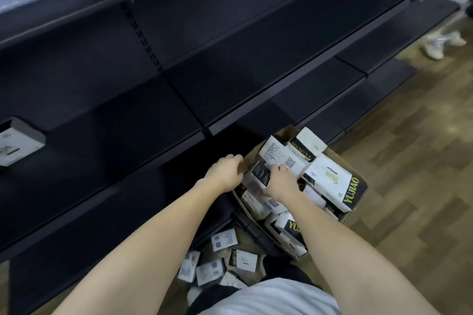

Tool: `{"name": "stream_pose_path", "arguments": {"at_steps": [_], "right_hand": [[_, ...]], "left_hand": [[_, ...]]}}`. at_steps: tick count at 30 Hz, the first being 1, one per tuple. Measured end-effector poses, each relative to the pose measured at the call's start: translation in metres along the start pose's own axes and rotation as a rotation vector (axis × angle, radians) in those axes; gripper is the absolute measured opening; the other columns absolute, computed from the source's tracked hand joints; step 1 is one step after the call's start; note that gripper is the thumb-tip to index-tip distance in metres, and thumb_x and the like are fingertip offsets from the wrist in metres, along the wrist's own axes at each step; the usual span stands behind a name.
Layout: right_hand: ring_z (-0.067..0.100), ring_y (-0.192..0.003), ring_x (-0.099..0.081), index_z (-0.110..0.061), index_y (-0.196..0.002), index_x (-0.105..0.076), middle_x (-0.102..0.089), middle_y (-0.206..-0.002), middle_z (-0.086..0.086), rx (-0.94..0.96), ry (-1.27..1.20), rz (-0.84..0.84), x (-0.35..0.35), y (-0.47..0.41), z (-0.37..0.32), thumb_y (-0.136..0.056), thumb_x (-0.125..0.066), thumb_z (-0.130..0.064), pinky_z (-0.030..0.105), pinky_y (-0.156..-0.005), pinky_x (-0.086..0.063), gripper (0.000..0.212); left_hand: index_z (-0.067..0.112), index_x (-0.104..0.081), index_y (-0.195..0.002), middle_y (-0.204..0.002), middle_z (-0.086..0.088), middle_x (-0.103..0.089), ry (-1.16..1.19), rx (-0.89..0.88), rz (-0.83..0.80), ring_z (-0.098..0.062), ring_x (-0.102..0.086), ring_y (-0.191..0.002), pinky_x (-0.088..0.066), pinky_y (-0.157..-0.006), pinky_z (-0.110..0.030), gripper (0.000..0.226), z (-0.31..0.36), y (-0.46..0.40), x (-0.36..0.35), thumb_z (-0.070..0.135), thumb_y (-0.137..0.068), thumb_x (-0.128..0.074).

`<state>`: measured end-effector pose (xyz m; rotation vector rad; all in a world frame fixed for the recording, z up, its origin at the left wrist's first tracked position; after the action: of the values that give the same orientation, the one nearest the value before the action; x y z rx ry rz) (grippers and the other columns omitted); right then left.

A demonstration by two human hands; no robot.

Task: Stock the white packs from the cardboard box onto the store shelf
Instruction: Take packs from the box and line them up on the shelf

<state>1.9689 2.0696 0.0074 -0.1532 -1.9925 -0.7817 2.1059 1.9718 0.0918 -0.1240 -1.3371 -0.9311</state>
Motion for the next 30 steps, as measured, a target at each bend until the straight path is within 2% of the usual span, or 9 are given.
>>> {"name": "stream_pose_path", "arguments": {"at_steps": [5, 8, 11, 14, 18, 20, 22, 26, 30], "right_hand": [[0.038, -0.117, -0.053, -0.010, -0.145, -0.029, -0.051, -0.131, 0.022, -0.020, -0.027, -0.064, -0.008, -0.007, -0.003, -0.081, -0.071, -0.027, 0.041, -0.093, -0.050, 0.079], [0.029, -0.101, -0.062, -0.010, -0.138, -0.037, -0.063, -0.108, 0.011, 0.021, -0.066, -0.075, 0.002, -0.006, -0.005, -0.078, -0.071, -0.028, 0.034, -0.073, -0.052, 0.071], [0.021, -0.089, -0.063, -0.018, -0.134, -0.046, -0.064, -0.094, -0.001, 0.042, -0.147, -0.083, 0.017, -0.005, -0.008, -0.068, -0.074, -0.034, 0.031, -0.066, -0.050, 0.073], [0.017, -0.089, -0.063, -0.020, -0.133, -0.052, -0.067, -0.097, -0.004, 0.127, -0.241, -0.110, 0.044, -0.010, -0.018, -0.059, -0.081, -0.040, 0.032, -0.075, -0.054, 0.082], [0.026, -0.132, -0.049, -0.010, -0.151, -0.036, -0.049, -0.147, 0.006, 0.264, -0.258, -0.153, 0.094, -0.007, -0.039, -0.066, -0.089, -0.035, 0.033, -0.103, -0.044, 0.103], [0.025, -0.129, -0.050, -0.012, -0.149, -0.038, -0.050, -0.143, 0.005, 0.302, -0.256, -0.162, 0.116, -0.004, -0.048, -0.063, -0.090, -0.037, 0.035, -0.104, -0.044, 0.103], [0.021, -0.115, -0.056, -0.018, -0.142, -0.046, -0.057, -0.126, -0.001, 0.331, -0.266, -0.165, 0.134, 0.001, -0.058, -0.057, -0.091, -0.042, 0.038, -0.097, -0.049, 0.100], [0.014, -0.085, -0.055, -0.028, -0.117, -0.055, -0.052, -0.089, -0.011, 0.403, -0.354, -0.184, 0.159, 0.012, -0.079, -0.048, -0.091, -0.046, 0.032, -0.075, -0.049, 0.079], [0.013, -0.103, -0.063, -0.035, -0.118, -0.060, -0.065, -0.109, -0.009, 0.458, -0.449, -0.191, 0.176, 0.019, -0.090, -0.047, -0.093, -0.042, 0.039, -0.097, -0.052, 0.078]], "left_hand": [[0.020, -0.051, -0.130, -0.123, -0.005, -0.053, 0.010, 0.033, -0.009, -0.028, -0.056, -0.110, -0.051, -0.091, -0.045, 0.037, 0.003, 0.005, 0.005, 0.029, -0.094, -0.056], [0.020, -0.049, -0.133, -0.126, -0.005, -0.053, 0.011, 0.052, -0.031, -0.026, -0.057, -0.109, -0.052, -0.090, -0.044, 0.040, 0.003, 0.010, 0.010, 0.029, -0.095, -0.057], [0.021, -0.046, -0.138, -0.132, -0.004, -0.051, 0.018, 0.066, -0.019, -0.024, -0.058, -0.112, -0.053, -0.092, -0.043, 0.048, 0.002, 0.013, 0.023, 0.027, -0.093, -0.062], [0.023, -0.045, -0.139, -0.134, -0.003, -0.051, 0.032, 0.059, 0.010, -0.023, -0.057, -0.113, -0.053, -0.093, -0.043, 0.055, 0.001, 0.014, 0.042, 0.026, -0.089, -0.069], [0.017, -0.044, -0.141, -0.135, -0.007, -0.053, 0.079, 0.052, 0.067, -0.022, -0.054, -0.121, -0.046, -0.099, -0.033, 0.067, 0.000, 0.013, 0.074, 0.027, -0.083, -0.077], [0.015, -0.045, -0.140, -0.133, -0.006, -0.055, 0.142, 0.043, 0.103, -0.021, -0.054, -0.120, -0.043, -0.094, -0.026, 0.071, 0.002, 0.014, 0.092, 0.031, -0.080, -0.081], [0.017, -0.046, -0.139, -0.130, -0.003, -0.056, 0.219, 0.031, 0.111, -0.018, -0.055, -0.115, -0.042, -0.091, -0.024, 0.073, 0.003, 0.016, 0.108, 0.033, -0.078, -0.083], [0.022, -0.048, -0.136, -0.123, 0.002, -0.062, 0.350, -0.008, 0.067, -0.014, -0.061, -0.108, -0.052, -0.097, -0.034, 0.078, 0.006, 0.023, 0.132, 0.037, -0.070, -0.087], [0.021, -0.055, -0.129, -0.114, 0.001, -0.062, 0.436, -0.013, 0.146, -0.016, -0.063, -0.101, -0.055, -0.083, -0.032, 0.078, 0.009, 0.037, 0.159, 0.032, -0.062, -0.093]]}}
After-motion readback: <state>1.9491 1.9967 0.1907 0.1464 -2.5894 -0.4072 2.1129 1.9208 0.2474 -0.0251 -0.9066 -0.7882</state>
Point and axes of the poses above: each hand's wrist, its own y-axis away from the middle knuckle, its own x-axis out of the back of the hand, z = x × y, the point moved 3 cm from there along -y, towards the middle knuckle
